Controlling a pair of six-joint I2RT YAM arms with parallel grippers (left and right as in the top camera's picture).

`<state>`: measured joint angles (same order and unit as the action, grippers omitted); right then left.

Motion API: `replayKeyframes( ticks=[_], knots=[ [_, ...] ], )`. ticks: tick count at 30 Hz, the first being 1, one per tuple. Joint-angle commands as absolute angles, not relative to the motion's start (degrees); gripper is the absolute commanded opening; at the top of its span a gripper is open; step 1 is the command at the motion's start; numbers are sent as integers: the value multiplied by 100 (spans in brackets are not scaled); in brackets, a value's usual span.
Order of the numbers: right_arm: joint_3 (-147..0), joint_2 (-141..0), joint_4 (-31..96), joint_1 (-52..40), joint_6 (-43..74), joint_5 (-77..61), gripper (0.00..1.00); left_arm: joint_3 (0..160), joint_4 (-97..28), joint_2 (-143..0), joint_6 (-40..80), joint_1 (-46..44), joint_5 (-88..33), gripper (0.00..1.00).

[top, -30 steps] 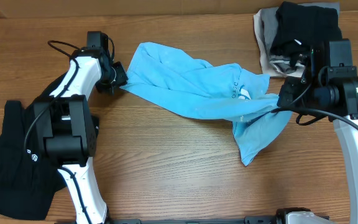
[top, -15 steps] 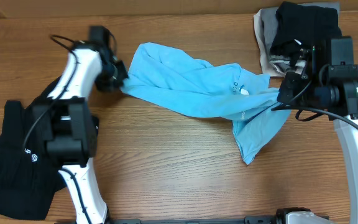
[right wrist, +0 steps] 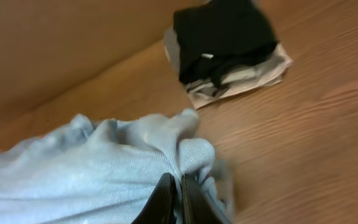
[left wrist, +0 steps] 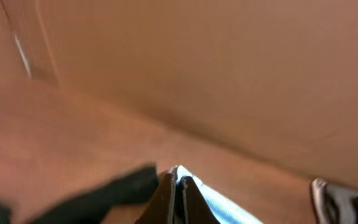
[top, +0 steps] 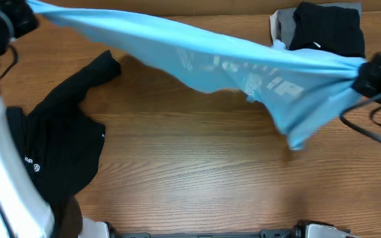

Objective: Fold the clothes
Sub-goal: 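Lift the shirt with both grippers and spread it flat across the table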

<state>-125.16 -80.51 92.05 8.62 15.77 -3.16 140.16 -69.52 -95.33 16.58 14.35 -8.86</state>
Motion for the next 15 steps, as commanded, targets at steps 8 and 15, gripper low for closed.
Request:
replayKeyframes(
  ticks=[8,15],
  knots=[
    [-14449,-7732,9703,1201,1328,-377,4,14464,-7011,-8270,1184,1752,185,4],
    [-14514,-7205,9703,1201,1264,-392,4,14459,-7271,-7728,1111,1804,1081,4]
  ],
)
